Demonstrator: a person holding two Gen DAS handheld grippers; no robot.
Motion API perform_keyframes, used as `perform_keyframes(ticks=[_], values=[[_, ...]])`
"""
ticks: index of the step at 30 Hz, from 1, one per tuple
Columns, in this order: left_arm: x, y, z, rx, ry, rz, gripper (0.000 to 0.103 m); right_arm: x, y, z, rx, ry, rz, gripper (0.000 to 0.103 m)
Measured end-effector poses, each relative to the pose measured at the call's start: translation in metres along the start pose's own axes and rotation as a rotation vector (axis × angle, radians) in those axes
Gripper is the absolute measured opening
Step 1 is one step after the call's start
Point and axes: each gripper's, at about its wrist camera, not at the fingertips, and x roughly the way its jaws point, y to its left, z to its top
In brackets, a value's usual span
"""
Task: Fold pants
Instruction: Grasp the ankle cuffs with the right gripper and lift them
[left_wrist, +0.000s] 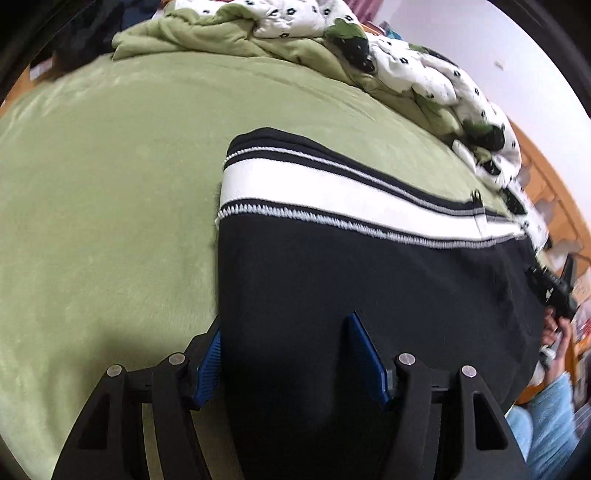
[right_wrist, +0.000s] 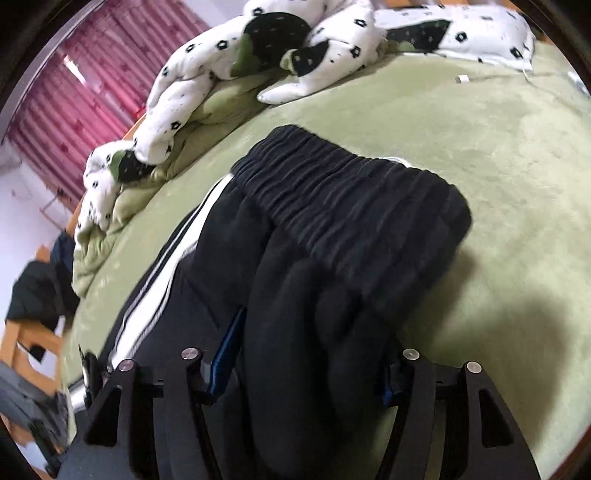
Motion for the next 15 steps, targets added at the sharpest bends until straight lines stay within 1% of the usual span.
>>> perform_keyframes(ticks=[1, 2, 3, 4, 5, 6, 7, 9, 11, 12, 13, 15], values=[[0.0, 0.002, 0.001, -0.011, -0.001, -0.009, 0.048, 0.0, 0.002, 0.002, 0.004, -0.007, -0.009, 0.051], [0.0, 0.004, 0.003, -0.022, 0.002, -0.016, 0.042, 0.0, 0.005, 0.003, -0.007, -0.008, -0.017, 0.042], [0.0, 0.006, 0.005, -0.036, 0.001, -0.026, 0.028, -0.003, 0.008, 0.003, -0.019, -0.011, -0.017, 0.032], [-0.003, 0.007, 0.006, -0.056, -0.007, -0.039, 0.017, -0.008, 0.012, 0.004, -0.037, -0.032, -0.016, 0.029], [-0.007, 0.007, 0.007, -0.071, -0.021, -0.049, 0.012, -0.017, 0.02, 0.004, -0.057, -0.068, -0.015, 0.024], [-0.012, 0.004, 0.008, -0.071, -0.04, -0.042, 0.01, -0.026, 0.031, 0.002, -0.087, -0.101, -0.022, 0.021], [-0.016, 0.001, 0.009, -0.066, -0.061, -0.03, 0.01, -0.039, 0.051, 0.001, -0.145, -0.148, -0.054, 0.02], [-0.027, -0.01, 0.011, -0.033, -0.096, -0.013, 0.01, -0.057, 0.077, -0.001, -0.216, -0.201, -0.082, 0.018], [-0.041, -0.018, 0.017, -0.006, -0.132, -0.03, 0.01, -0.082, 0.111, 0.0, -0.272, -0.263, -0.072, 0.018], [-0.05, -0.02, 0.02, 0.002, -0.144, -0.048, 0.01, -0.092, 0.119, 0.0, -0.285, -0.279, -0.063, 0.017], [-0.057, -0.02, 0.023, 0.001, -0.155, -0.063, 0.01, -0.106, 0.139, 0.001, -0.309, -0.308, -0.05, 0.017], [-0.068, -0.016, 0.029, -0.003, -0.177, -0.096, 0.01, -0.125, 0.163, 0.0, -0.34, -0.335, -0.037, 0.017]])
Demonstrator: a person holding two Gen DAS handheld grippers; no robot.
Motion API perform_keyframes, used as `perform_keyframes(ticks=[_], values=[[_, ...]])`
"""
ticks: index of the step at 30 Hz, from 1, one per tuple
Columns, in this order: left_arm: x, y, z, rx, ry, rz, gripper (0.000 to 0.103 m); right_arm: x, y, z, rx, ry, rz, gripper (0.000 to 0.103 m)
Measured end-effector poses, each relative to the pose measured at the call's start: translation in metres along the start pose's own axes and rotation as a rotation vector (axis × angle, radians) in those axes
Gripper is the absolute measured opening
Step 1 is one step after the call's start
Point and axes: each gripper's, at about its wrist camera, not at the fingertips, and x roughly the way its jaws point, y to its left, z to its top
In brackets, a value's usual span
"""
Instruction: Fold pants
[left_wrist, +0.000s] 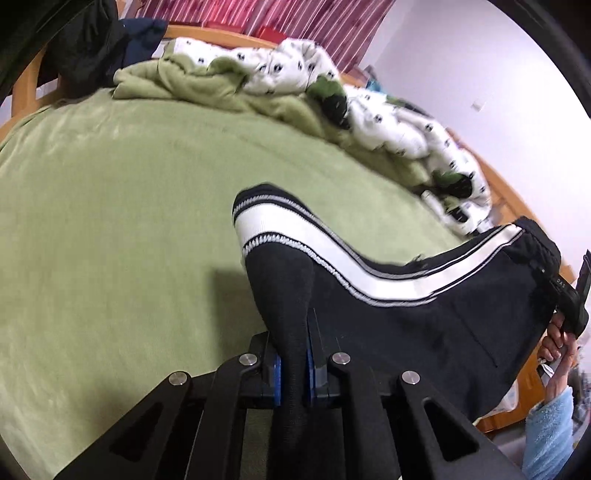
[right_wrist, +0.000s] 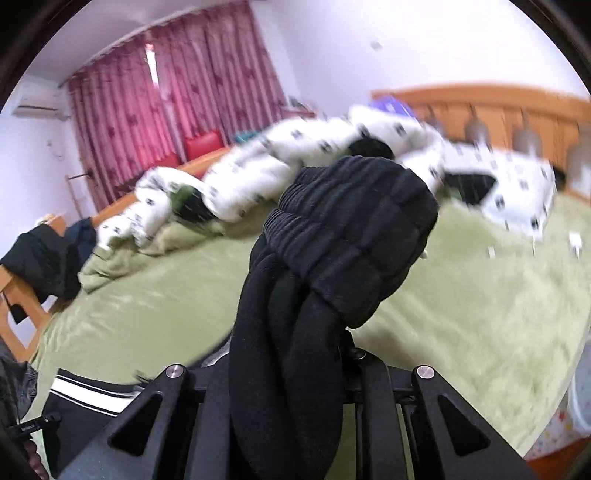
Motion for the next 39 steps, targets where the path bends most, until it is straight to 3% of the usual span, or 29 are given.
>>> perform_keyframes(ticks=[2, 8, 13, 16, 21, 25, 27, 30, 33, 36, 39], values=[[-0.011, 0.008, 0.008, -0.004, -0.013, -0.019, 0.01, -0.019, 0.034, 0.015, -0.037, -0.039, 0.025, 0.017], [-0.064, 0.07, 0.028, -0.044, -0.077, 0.049, 0.01, -0.029, 0.122, 0.025, -0.062, -0.052, 0.136, 0.017], [-0.095, 0.134, 0.032, -0.052, -0.083, 0.193, 0.01, 0.0, 0.178, -0.004, -0.056, -0.006, 0.237, 0.017], [-0.088, 0.164, 0.025, -0.08, -0.044, 0.247, 0.01, 0.04, 0.195, -0.036, -0.063, 0.081, 0.257, 0.017], [-0.064, 0.193, 0.003, -0.094, -0.016, 0.308, 0.016, 0.091, 0.175, -0.079, -0.109, 0.132, 0.129, 0.017], [-0.056, 0.196, -0.009, -0.074, 0.018, 0.376, 0.031, 0.138, 0.119, -0.108, -0.015, 0.324, 0.095, 0.023], [-0.058, 0.193, -0.012, -0.048, 0.019, 0.426, 0.033, 0.145, 0.108, -0.12, -0.01, 0.377, 0.097, 0.03], [-0.07, 0.185, -0.01, -0.009, -0.007, 0.464, 0.034, 0.138, 0.107, -0.132, -0.058, 0.417, 0.081, 0.038], [-0.083, 0.169, -0.009, 0.024, -0.056, 0.426, 0.056, 0.121, 0.101, -0.134, -0.084, 0.434, 0.068, 0.039], [-0.082, 0.152, -0.012, 0.059, -0.054, 0.379, 0.057, 0.093, 0.103, -0.125, -0.153, 0.405, -0.006, 0.039], [-0.067, 0.142, -0.035, 0.069, 0.017, 0.358, 0.057, 0.056, 0.124, -0.115, -0.229, 0.349, -0.022, 0.039]])
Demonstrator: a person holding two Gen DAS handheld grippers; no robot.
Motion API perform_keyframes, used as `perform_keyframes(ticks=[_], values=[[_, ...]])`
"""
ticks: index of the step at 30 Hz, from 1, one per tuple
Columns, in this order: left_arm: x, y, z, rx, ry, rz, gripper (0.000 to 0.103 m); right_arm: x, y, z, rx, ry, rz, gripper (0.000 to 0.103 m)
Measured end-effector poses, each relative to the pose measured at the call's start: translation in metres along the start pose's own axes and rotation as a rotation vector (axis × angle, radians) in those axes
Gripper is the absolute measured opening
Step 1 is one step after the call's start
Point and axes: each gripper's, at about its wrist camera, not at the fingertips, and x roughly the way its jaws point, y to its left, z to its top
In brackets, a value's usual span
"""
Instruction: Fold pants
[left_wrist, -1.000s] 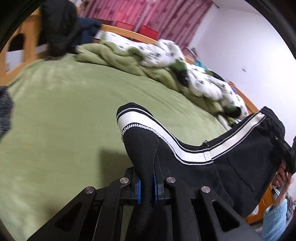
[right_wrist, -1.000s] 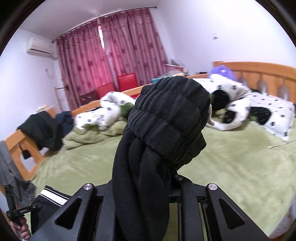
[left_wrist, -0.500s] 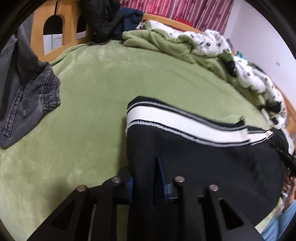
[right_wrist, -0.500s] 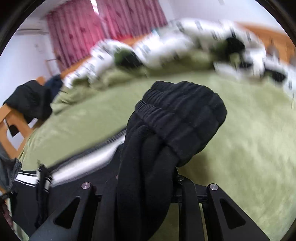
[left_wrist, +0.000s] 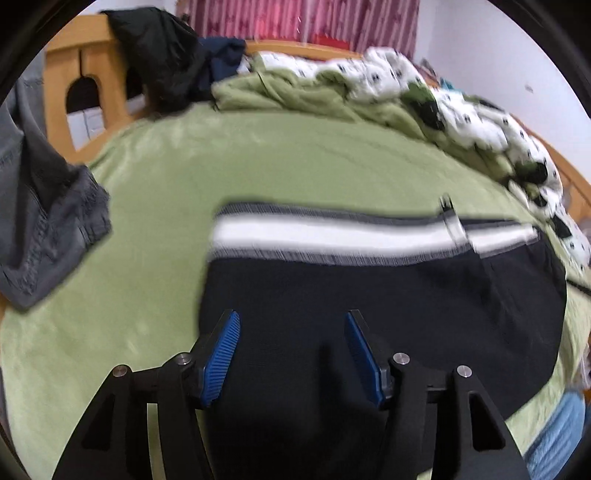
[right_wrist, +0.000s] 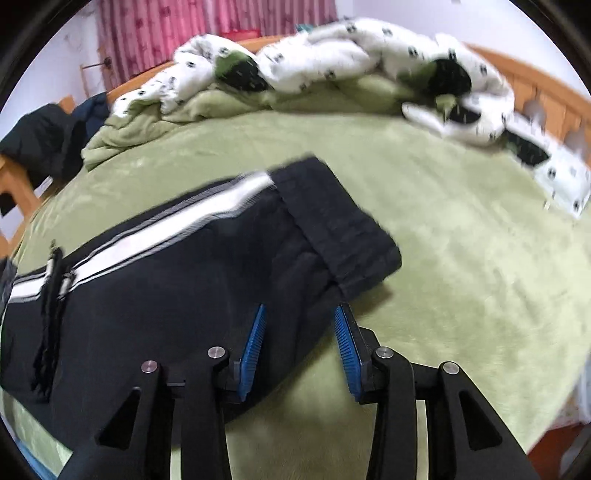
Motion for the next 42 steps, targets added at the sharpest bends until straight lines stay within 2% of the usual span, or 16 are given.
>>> perform_keyframes(ticks=[3, 5, 6, 10, 13, 17, 19, 23, 30, 36, 38, 40, 42], values=[[0.01, -0.009, -0.029, 0.021, 0.063, -0.005, 0.057, -0.027, 0.024, 0.003, -0.048, -0.041, 0.038, 0.039], [-0.003, -0.013, -0.044, 0.03, 0.019, 0.018, 0.057, -0.041, 0.052, 0.004, -0.092, -0.061, 0.09, 0.039], [-0.012, -0.011, -0.048, 0.017, 0.006, 0.001, 0.057, -0.043, 0.061, 0.004, -0.105, -0.064, 0.106, 0.039], [-0.051, 0.015, -0.061, -0.123, -0.039, -0.107, 0.057, -0.04, 0.114, -0.009, -0.188, -0.079, 0.189, 0.042], [-0.067, 0.032, -0.079, -0.185, -0.044, -0.142, 0.057, -0.015, 0.134, -0.026, -0.216, -0.015, 0.215, 0.042], [-0.073, 0.048, -0.105, -0.269, -0.04, -0.171, 0.058, 0.031, 0.136, -0.058, -0.243, 0.121, 0.147, 0.042], [-0.068, 0.053, -0.113, -0.324, -0.021, -0.216, 0.058, 0.025, 0.132, -0.064, -0.225, 0.077, 0.154, 0.042], [-0.055, 0.058, -0.122, -0.4, -0.018, -0.256, 0.058, 0.008, 0.121, -0.062, -0.17, 0.086, 0.17, 0.042], [-0.04, 0.073, -0.123, -0.555, -0.073, -0.366, 0.061, -0.02, 0.109, -0.071, -0.134, 0.028, 0.201, 0.042], [-0.023, 0.064, -0.111, -0.59, -0.06, -0.347, 0.059, -0.015, 0.102, -0.08, -0.094, 0.038, 0.228, 0.042], [-0.022, 0.066, -0.109, -0.615, -0.063, -0.329, 0.052, -0.014, 0.1, -0.08, -0.091, 0.039, 0.232, 0.042], [-0.023, 0.066, -0.106, -0.642, -0.065, -0.29, 0.025, -0.015, 0.098, -0.08, -0.093, 0.03, 0.241, 0.042], [-0.029, 0.057, -0.096, -0.603, -0.075, -0.242, 0.018, -0.015, 0.095, -0.08, -0.097, 0.024, 0.25, 0.042]])
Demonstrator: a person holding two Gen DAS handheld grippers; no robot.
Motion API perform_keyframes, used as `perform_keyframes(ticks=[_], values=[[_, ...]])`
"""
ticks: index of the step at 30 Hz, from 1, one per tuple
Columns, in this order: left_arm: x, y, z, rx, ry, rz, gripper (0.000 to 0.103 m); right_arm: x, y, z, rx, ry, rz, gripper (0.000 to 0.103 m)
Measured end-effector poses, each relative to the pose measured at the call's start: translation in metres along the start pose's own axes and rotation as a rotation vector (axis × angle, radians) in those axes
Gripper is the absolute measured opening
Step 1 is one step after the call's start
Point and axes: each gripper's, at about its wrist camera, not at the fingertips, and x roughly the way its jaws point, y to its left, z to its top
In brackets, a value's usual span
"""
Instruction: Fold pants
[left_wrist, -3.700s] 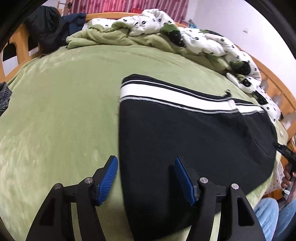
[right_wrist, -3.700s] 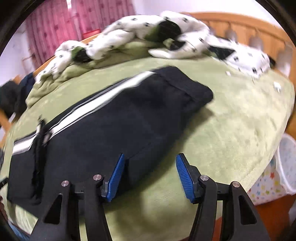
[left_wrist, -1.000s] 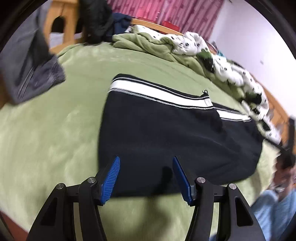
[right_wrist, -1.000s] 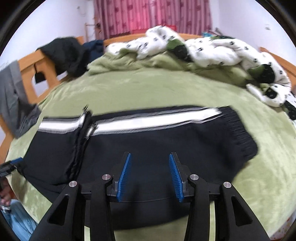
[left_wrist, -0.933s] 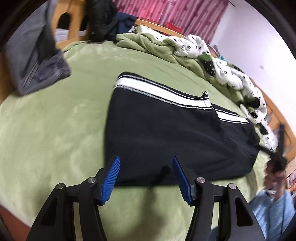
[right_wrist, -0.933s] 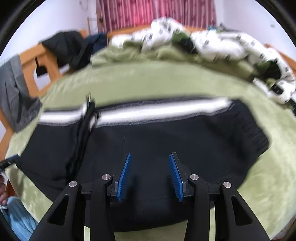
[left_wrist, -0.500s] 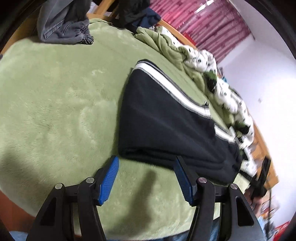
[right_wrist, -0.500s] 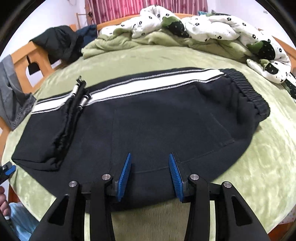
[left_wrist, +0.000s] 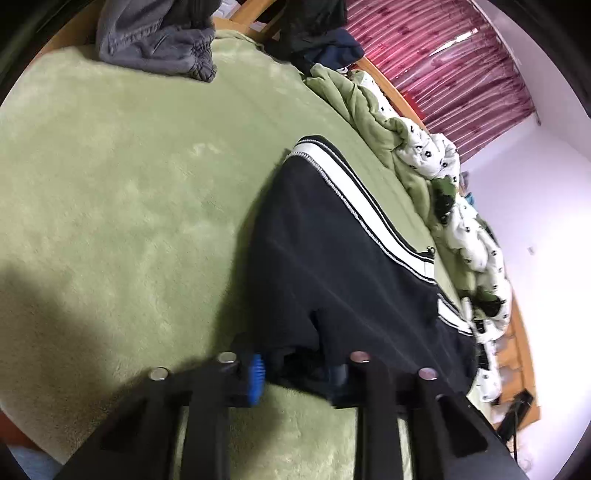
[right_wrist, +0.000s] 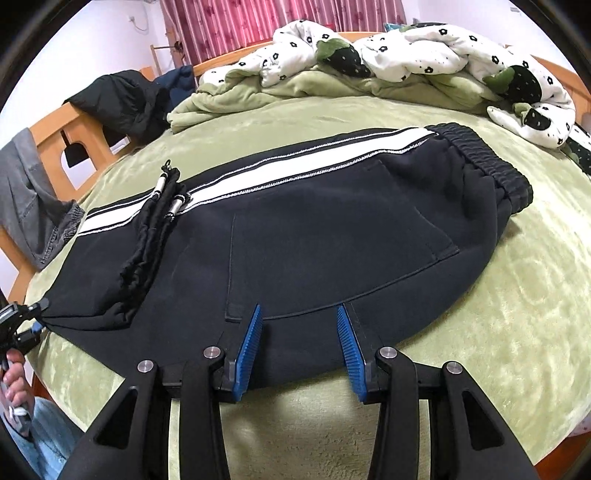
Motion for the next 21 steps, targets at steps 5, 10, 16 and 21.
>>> perform_keyframes(ticks=[5, 10, 16, 21], values=[[-0.015, -0.077, 0.006, 0.264, -0.091, 0.103, 0.014, -0.005, -0.011, -0.004, -0.012, -0.021, 0.007, 0.042], [-0.013, -0.167, 0.004, 0.399, -0.11, 0.029, 0.014, -0.018, -0.028, -0.009, 0.012, -0.063, 0.002, 0.042], [0.025, -0.255, -0.041, 0.54, -0.018, -0.123, 0.013, -0.027, -0.062, -0.019, 0.074, -0.08, -0.025, 0.042], [0.071, -0.293, -0.096, 0.622, 0.104, -0.184, 0.013, -0.034, -0.09, -0.028, 0.161, -0.09, -0.044, 0.042]])
